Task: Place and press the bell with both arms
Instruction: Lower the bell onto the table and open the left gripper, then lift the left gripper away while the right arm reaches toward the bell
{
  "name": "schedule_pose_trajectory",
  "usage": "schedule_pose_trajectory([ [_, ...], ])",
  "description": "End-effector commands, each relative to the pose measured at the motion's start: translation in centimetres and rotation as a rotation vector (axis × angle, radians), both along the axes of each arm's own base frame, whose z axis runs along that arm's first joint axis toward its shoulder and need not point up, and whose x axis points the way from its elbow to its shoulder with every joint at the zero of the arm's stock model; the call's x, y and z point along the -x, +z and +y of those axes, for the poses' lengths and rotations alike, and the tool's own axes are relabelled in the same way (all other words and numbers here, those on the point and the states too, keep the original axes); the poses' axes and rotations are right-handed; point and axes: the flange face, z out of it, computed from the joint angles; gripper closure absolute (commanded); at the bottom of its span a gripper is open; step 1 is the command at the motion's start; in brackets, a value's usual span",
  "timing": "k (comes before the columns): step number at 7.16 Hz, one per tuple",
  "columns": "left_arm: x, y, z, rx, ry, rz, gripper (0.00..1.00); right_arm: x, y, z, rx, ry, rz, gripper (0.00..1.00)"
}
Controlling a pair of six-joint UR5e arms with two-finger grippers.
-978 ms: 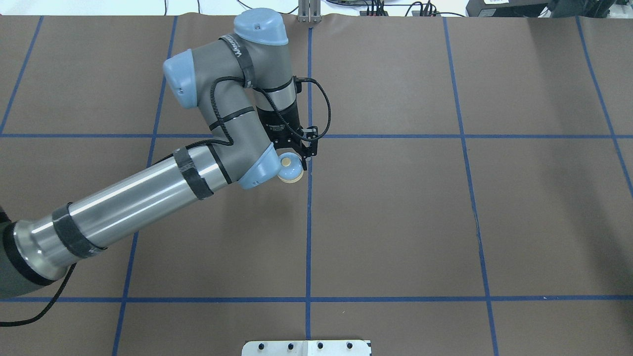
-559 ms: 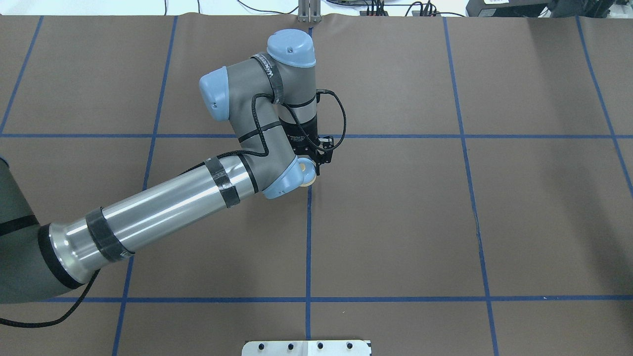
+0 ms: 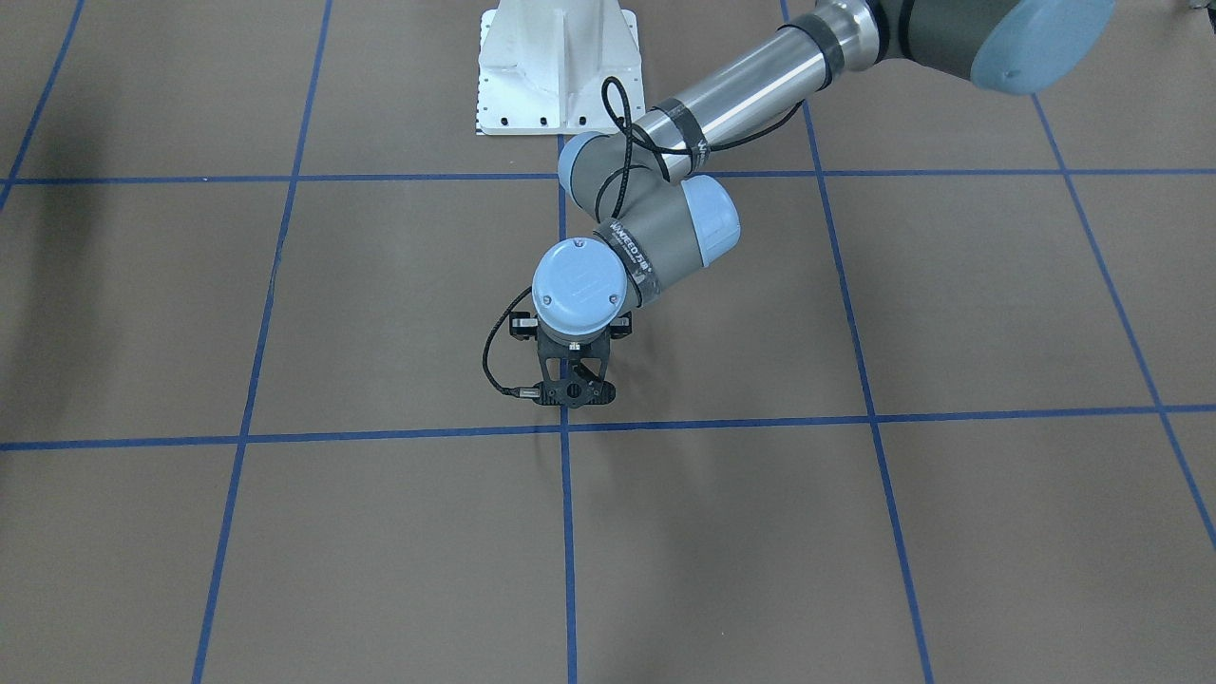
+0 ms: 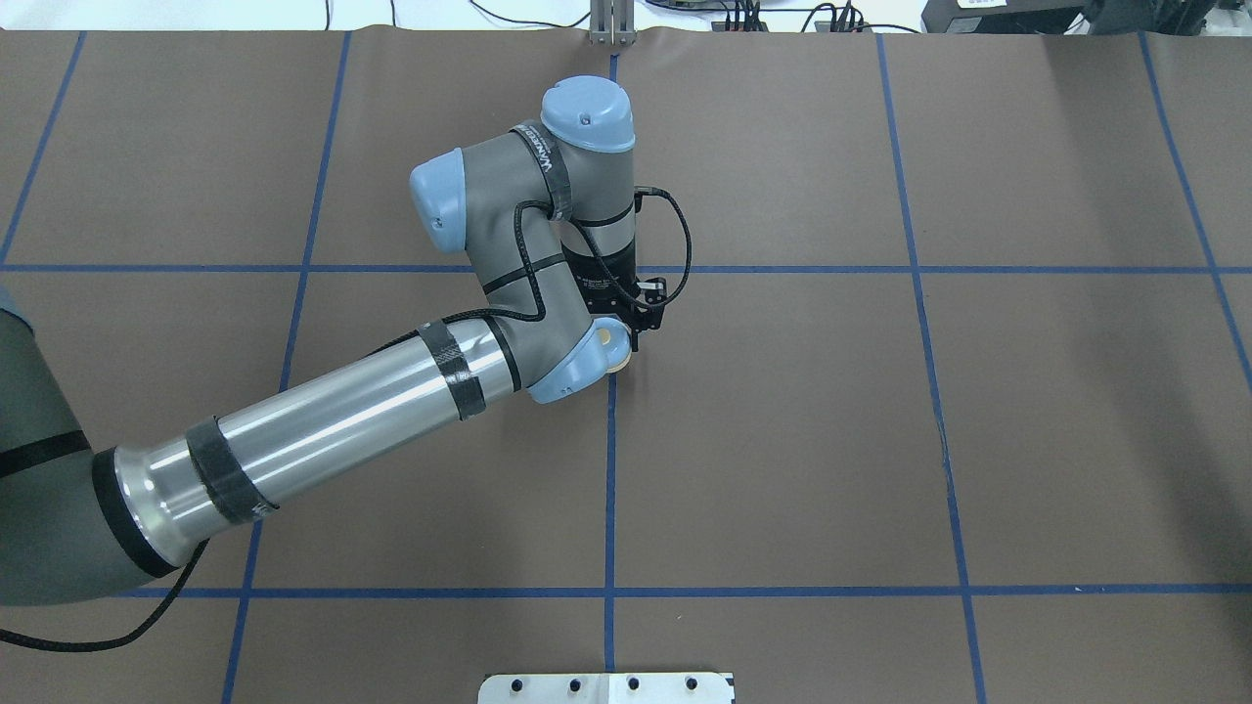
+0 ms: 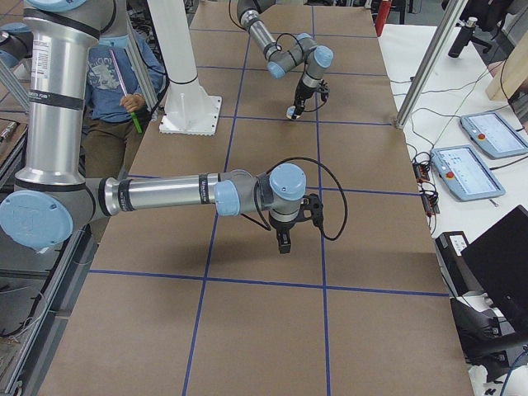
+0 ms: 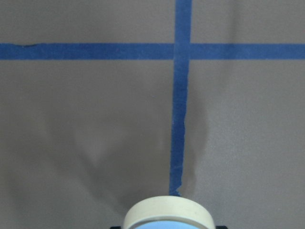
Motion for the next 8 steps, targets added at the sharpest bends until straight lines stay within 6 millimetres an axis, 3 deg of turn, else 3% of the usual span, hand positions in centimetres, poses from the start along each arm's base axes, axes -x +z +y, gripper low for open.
schedule_pose_trajectory([
  [1, -0.6, -0.1, 0.6, -0.005, -0.008, 0.002, 0.33, 0.0, 0.0, 0.0, 0.002, 0.000, 0.000, 0.00],
  [3, -1.3, 0.6, 0.5, -0.012, -0.012, 0.020, 0.08, 0.1, -0.1, -0.1, -0.003, -0.002, 0.000, 0.00],
  [5, 0.7, -0.6, -1.2, -0.005, -0.054, 0.037, 0.01, 0.7, -2.7, -2.4, -0.070, 0.004, -0.007, 0.00],
  [6, 4.3, -2.9, -2.7, -0.005, -0.073, 0.090, 0.01, 3.3, -6.1, -5.1, -0.048, 0.048, 0.002, 0.00],
  [7, 7.7, -0.8, -3.2, 0.032, -0.072, 0.122, 0.01, 7.2, -10.0, -7.5, -0.026, 0.092, 0.013, 0.00],
  [8, 11.6, 2.4, -2.5, 0.028, -0.091, 0.139, 0.01, 12.4, -14.2, -9.2, 0.000, 0.130, 0.018, 0.00],
])
